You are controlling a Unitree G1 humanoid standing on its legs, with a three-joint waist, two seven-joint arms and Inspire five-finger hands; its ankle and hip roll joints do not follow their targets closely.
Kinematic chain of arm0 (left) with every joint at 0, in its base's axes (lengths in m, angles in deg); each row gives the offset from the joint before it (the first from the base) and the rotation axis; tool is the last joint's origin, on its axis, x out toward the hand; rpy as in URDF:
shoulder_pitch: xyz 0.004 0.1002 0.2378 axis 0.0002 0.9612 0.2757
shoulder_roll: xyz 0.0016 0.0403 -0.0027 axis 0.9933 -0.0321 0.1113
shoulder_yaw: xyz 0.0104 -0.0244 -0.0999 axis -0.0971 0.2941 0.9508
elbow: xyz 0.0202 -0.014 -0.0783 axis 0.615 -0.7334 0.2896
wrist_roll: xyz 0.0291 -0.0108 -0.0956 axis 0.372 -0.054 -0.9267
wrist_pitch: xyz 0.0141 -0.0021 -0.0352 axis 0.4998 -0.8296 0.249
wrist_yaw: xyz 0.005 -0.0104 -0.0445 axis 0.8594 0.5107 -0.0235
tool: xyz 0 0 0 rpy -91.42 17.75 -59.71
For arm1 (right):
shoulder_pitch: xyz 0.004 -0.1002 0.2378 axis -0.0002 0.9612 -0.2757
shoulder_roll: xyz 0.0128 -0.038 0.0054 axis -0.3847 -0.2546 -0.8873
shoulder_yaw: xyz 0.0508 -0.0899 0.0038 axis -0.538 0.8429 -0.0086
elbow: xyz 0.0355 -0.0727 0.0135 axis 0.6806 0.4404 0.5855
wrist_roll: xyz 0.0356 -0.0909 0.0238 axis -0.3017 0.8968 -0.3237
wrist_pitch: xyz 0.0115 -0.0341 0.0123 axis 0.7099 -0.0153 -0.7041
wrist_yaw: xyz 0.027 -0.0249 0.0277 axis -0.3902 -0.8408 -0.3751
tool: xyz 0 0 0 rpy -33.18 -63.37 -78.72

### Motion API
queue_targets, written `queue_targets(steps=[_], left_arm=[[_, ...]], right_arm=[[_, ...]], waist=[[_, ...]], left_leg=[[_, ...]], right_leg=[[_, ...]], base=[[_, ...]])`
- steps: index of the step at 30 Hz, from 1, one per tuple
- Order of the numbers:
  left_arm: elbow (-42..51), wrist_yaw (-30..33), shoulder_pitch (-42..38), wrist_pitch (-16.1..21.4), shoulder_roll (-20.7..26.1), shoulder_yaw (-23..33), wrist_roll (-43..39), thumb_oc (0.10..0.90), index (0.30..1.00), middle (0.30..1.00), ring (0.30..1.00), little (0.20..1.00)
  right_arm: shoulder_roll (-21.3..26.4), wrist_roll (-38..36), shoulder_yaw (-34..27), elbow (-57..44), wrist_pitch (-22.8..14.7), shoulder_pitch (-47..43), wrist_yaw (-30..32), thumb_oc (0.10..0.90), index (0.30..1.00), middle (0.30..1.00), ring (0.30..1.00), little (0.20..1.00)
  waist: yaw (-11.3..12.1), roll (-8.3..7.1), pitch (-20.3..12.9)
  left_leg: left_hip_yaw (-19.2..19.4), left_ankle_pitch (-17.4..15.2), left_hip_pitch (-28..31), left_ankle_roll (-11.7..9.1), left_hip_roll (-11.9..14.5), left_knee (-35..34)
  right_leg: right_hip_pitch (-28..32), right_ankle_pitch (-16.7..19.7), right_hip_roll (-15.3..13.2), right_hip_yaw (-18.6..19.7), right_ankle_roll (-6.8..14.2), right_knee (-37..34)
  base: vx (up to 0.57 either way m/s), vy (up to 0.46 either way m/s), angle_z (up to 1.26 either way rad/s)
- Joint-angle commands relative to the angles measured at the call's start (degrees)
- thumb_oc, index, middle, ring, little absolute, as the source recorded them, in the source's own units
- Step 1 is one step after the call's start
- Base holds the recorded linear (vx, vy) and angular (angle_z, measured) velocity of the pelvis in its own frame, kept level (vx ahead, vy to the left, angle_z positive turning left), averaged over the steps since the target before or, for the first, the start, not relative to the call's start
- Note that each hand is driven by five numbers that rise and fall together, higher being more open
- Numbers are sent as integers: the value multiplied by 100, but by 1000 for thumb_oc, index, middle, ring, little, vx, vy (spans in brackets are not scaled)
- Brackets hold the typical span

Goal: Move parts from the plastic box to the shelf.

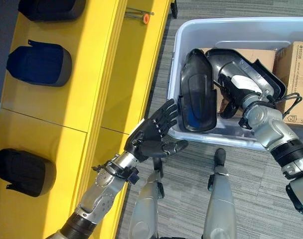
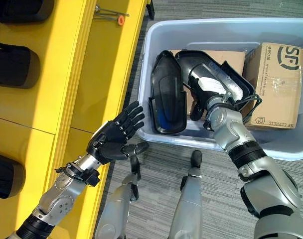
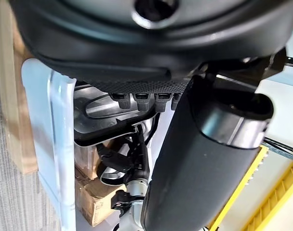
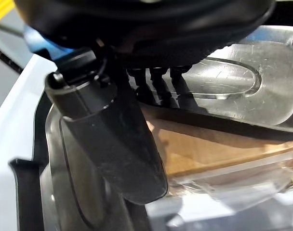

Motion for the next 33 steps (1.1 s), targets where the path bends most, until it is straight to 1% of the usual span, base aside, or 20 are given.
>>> queue_targets(steps=[1,3,7,8,9,11,12,14,16,17,19,22,26,27,28,29,31,33], left_arm=[[776,-156,-158,301,15,230,5,900,1000,1000,1000,1000],[777,-136,-186,276,-13,212,-2,900,1000,1000,1000,1000],[759,-101,-202,325,-58,164,1,900,1000,1000,1000,1000],[765,-90,-202,322,-67,161,5,900,1000,1000,1000,1000],[780,-58,-201,326,-105,152,-19,900,1000,1000,1000,1000],[789,-51,-206,318,-113,147,-17,900,1000,1000,1000,1000],[772,-64,-210,329,-134,134,-38,900,1000,1000,1000,1000],[779,-53,-210,344,-150,128,-47,900,1000,1000,1000,1000],[753,-43,-208,374,-183,110,-65,900,1000,1000,1000,1000],[746,-22,-207,388,-190,95,-72,900,1000,1000,1000,1000],[730,-31,-189,426,-199,106,-86,900,1000,1000,1000,1000],[677,-57,-186,476,-231,105,-109,900,1000,1000,1000,1000],[646,-92,-197,439,-293,132,-99,900,1000,1000,1000,1000],[650,-88,-192,444,-298,126,-90,900,1000,1000,1000,1000],[651,-88,-188,445,-296,127,-91,900,1000,1000,1000,1000],[649,-102,-180,430,-302,156,-94,900,1000,1000,1000,1000],[654,-96,-173,430,-299,156,-79,900,1000,1000,1000,1000],[621,-121,-185,441,-321,151,-59,900,1000,1000,1000,1000]], right_arm=[[239,-876,-368,789,282,-392,619,900,1000,1000,1000,1000],[133,-1426,-581,879,165,-425,1102,900,1000,1000,1000,1000],[-37,-2691,-1073,1118,-158,-481,1700,900,1000,1000,1000,1000],[-68,-2776,-1183,1105,-171,-465,1715,900,1000,1000,1000,1000],[-160,-3188,-1430,1029,-409,-409,1686,900,1000,1000,1000,1000],[-221,-3308,-1527,941,-436,-356,1700,900,1000,1000,1000,1000],[-321,-3653,-1655,764,-471,-288,1808,900,1000,1000,1000,1000],[-392,-3884,-1725,646,-478,-230,1949,900,1000,1000,1000,1000],[-510,-4220,-1843,542,-627,-133,1897,900,1000,1000,1000,1000],[-602,-4337,-1906,401,-600,-66,1923,900,1000,1000,1000,1000],[-710,-4322,-1969,212,-597,46,1862,900,1000,1000,1000,1000],[-896,-4211,-1893,-34,-585,131,1748,900,1000,1000,1000,1000],[-1092,-4171,-1712,-428,-420,263,1690,900,1000,1000,1000,1000],[-1178,-4367,-1623,-584,-382,329,1697,900,1000,1000,1000,1000],[-1186,-4380,-1617,-602,-381,340,1694,900,1000,1000,1000,1000],[-1266,-4714,-1564,-750,-333,417,1621,900,1000,1000,1000,1000],[-1356,-5092,-1517,-887,-225,500,1544,900,1000,1000,1000,1000],[-1574,-5935,-1422,-1140,-138,671,1585,900,1000,1000,1000,1000]], waist=[[20,239,53],[23,278,53],[26,353,53],[20,359,53],[-10,388,53],[-27,400,53],[-53,419,53],[-75,430,53],[-114,454,53],[-137,461,53],[-171,477,53],[-203,498,53],[-235,477,53],[-243,457,53],[-245,454,53],[-257,434,53],[-265,414,53],[-281,374,53]], left_leg=[[-24,-889,-216,333,-79,560],[-23,-889,-219,335,-93,553],[-28,-909,-189,334,-124,543],[-30,-919,-174,332,-132,544],[-12,-937,-139,330,-145,540],[-7,-945,-133,328,-148,546],[11,-951,-97,331,-163,530],[22,-960,-77,333,-171,531],[58,-972,-22,341,-182,508],[55,-982,-5,339,-190,514],[77,-989,28,342,-202,504],[108,-983,70,348,-207,480],[133,-992,113,361,-214,475],[134,-990,132,359,-204,475],[134,-990,136,359,-204,474],[148,-985,156,366,-197,464],[151,-985,171,365,-191,460],[171,-976,181,367,-177,449]], right_leg=[[62,-1403,213,-359,-499,913],[42,-1428,221,-339,-517,942],[34,-1475,225,-322,-536,980],[38,-1487,225,-314,-536,991],[38,-1507,230,-286,-538,1007],[23,-1519,228,-261,-537,1029],[34,-1526,232,-238,-540,1029],[31,-1530,232,-217,-541,1037],[43,-1527,231,-178,-539,1018],[48,-1533,236,-152,-538,1027],[59,-1532,244,-120,-537,1016],[51,-1512,250,-66,-533,1015],[80,-1485,256,-36,-528,990],[99,-1472,257,-32,-522,980],[103,-1471,256,-32,-521,979],[124,-1445,262,-23,-514,946],[140,-1434,268,-20,-507,934],[155,-1401,282,-14,-501,897]], base=[[0,0,0],[0,0,0],[16,31,0],[36,58,-2],[29,47,-3],[26,47,-4],[21,44,-3],[17,46,-2],[23,62,-7],[23,49,-9],[19,49,-9],[10,38,-1],[3,14,-5],[0,0,0],[0,0,0],[0,0,0],[0,0,0],[0,0,0]])
